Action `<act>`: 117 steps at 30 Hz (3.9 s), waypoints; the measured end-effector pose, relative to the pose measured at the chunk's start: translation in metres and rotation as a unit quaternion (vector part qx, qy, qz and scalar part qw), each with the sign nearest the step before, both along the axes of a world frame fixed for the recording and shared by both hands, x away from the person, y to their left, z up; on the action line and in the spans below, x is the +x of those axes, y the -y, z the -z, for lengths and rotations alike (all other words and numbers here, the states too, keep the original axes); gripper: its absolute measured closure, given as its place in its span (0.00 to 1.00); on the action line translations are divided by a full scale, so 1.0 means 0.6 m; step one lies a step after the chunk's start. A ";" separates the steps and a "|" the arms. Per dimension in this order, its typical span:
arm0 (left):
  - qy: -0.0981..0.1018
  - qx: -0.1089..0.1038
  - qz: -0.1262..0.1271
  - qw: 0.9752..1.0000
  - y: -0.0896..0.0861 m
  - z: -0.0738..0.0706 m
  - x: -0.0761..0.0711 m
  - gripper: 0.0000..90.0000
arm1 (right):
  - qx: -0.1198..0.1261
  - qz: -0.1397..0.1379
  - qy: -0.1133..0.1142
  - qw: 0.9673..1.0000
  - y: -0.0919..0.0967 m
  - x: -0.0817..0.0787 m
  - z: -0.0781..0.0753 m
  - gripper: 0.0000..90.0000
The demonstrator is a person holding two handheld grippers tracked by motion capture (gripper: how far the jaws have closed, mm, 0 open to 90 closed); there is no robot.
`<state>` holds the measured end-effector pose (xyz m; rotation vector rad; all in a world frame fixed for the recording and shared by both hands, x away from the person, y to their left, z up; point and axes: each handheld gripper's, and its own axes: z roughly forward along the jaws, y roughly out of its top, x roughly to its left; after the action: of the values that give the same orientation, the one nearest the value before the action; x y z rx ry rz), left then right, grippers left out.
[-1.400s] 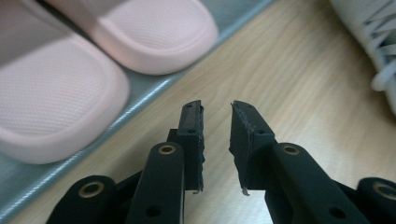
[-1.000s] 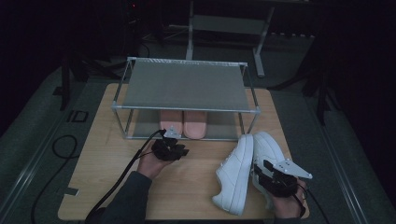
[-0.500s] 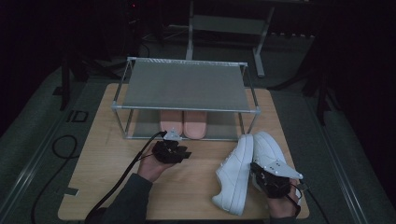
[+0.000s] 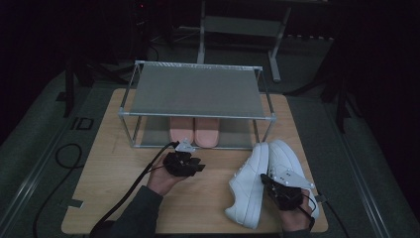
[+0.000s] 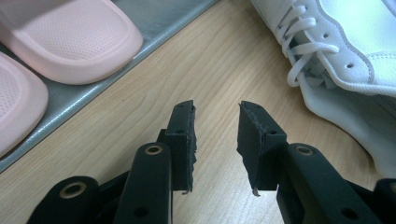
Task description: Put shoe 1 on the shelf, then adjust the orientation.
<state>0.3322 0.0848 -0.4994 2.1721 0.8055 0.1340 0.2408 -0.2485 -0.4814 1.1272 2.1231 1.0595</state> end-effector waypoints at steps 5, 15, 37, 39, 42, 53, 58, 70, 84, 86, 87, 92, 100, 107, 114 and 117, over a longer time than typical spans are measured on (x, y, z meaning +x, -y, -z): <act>0.000 -0.008 0.004 1.000 0.004 -0.002 -0.006 0.73 | 0.002 0.000 -0.002 1.000 0.000 0.001 0.000 1.00; -0.004 -0.018 0.020 1.000 0.018 -0.005 -0.018 0.73 | 0.007 -0.003 -0.006 1.000 0.006 0.000 0.001 1.00; -0.027 0.009 0.092 0.995 0.104 0.025 -0.045 0.72 | 0.009 -0.004 -0.017 1.000 0.017 -0.004 -0.001 1.00; -0.032 0.008 0.096 0.995 0.112 0.029 -0.045 0.72 | 0.009 -0.004 -0.018 1.000 0.017 -0.004 -0.001 1.00; -0.039 0.014 0.101 0.994 0.121 0.038 -0.043 0.72 | 0.009 -0.004 -0.018 1.000 0.017 -0.005 -0.001 1.00; -0.073 0.005 0.118 0.990 0.145 0.057 -0.025 0.70 | 0.009 -0.006 -0.019 1.000 0.017 -0.004 -0.001 1.00; -0.079 0.013 0.133 0.988 0.159 0.066 -0.022 0.68 | 0.009 -0.006 -0.019 1.000 0.017 -0.003 -0.001 1.00; -0.099 -0.005 0.139 0.985 0.164 0.073 -0.015 0.75 | 0.010 -0.006 -0.016 1.000 0.016 -0.003 0.000 1.00; -0.101 -0.008 0.136 0.986 0.173 0.068 -0.012 0.92 | 0.009 -0.010 -0.014 1.000 0.017 -0.003 0.000 1.00; -0.109 -0.013 0.133 0.985 0.172 0.068 -0.011 0.93 | 0.008 -0.011 -0.013 1.000 0.017 -0.004 0.000 1.00; -0.108 -0.013 0.132 0.985 0.171 0.068 -0.010 0.93 | 0.008 -0.012 -0.013 1.000 0.018 -0.004 0.000 1.00; -0.114 -0.012 0.129 0.985 0.163 0.066 -0.007 0.94 | 0.009 -0.019 -0.012 1.000 0.016 -0.005 0.000 0.99; -0.109 0.000 0.100 0.989 0.113 0.056 0.000 0.94 | 0.001 -0.011 -0.009 1.000 0.020 -0.007 0.000 0.98; -0.098 0.015 0.071 0.992 0.055 0.043 0.001 0.94 | 0.000 -0.009 -0.008 1.000 0.021 -0.006 -0.001 0.97; -0.094 0.007 0.049 0.994 0.012 0.029 0.002 0.94 | -0.001 -0.009 -0.008 1.000 0.021 -0.006 -0.001 0.97; -0.083 0.009 0.042 0.996 -0.010 0.015 0.000 0.94 | -0.001 -0.007 -0.008 1.000 0.022 -0.007 -0.002 0.97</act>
<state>0.3320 0.0910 -0.5086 2.2511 0.8070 -0.0843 0.2369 -0.2616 -0.4804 1.1242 2.1471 1.0573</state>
